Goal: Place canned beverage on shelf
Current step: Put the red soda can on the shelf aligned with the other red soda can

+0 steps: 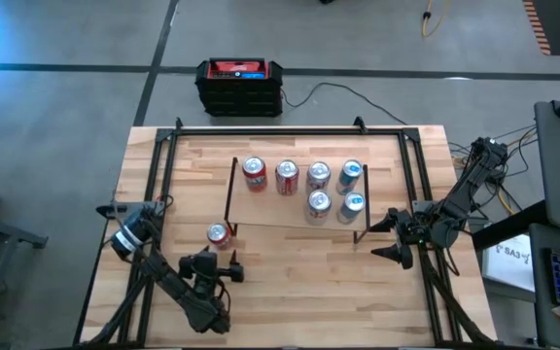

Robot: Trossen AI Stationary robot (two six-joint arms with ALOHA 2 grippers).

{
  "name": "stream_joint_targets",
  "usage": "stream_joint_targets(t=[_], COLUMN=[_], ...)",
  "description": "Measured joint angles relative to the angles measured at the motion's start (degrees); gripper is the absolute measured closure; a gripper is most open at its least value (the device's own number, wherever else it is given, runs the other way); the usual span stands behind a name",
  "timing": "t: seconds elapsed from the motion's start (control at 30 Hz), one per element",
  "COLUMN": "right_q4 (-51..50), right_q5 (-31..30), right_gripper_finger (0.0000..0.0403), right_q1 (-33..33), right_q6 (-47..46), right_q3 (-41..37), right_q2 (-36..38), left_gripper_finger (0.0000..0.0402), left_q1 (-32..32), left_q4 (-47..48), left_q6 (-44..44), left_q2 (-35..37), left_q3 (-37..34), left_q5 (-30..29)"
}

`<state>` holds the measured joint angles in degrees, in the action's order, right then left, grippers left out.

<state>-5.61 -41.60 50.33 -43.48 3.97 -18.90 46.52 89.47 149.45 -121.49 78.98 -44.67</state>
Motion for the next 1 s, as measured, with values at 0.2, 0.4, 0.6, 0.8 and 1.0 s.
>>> stream_joint_targets(t=[0.2,0.4,0.6,0.8,1.0], right_q4=[0.0,0.0,0.0,0.0,0.0], right_q5=[0.0,0.0,0.0,0.0,0.0], right_gripper_finger=[0.0019,0.0019,0.0019,0.0019,0.0019], right_q1=[0.0,0.0,0.0,0.0,0.0], right_q6=[0.0,0.0,0.0,0.0,0.0], right_q3=[0.0,0.0,0.0,0.0,0.0], right_q2=[0.0,0.0,0.0,0.0,0.0], left_gripper_finger=[0.0015,0.0013,0.0011,0.0011,0.0011], left_q1=[-1.5,-3.3,-4.6,-4.6,-4.6], left_q4=[-0.4,-0.3,-0.1,0.0,0.5], left_q6=[0.0,0.0,0.0,0.0,0.2], left_q2=[0.0,0.0,0.0,0.0,0.0], left_q3=[0.0,0.0,-0.8,-0.8,-1.0], left_q5=[-0.5,-0.2,0.0,1.1,3.5])
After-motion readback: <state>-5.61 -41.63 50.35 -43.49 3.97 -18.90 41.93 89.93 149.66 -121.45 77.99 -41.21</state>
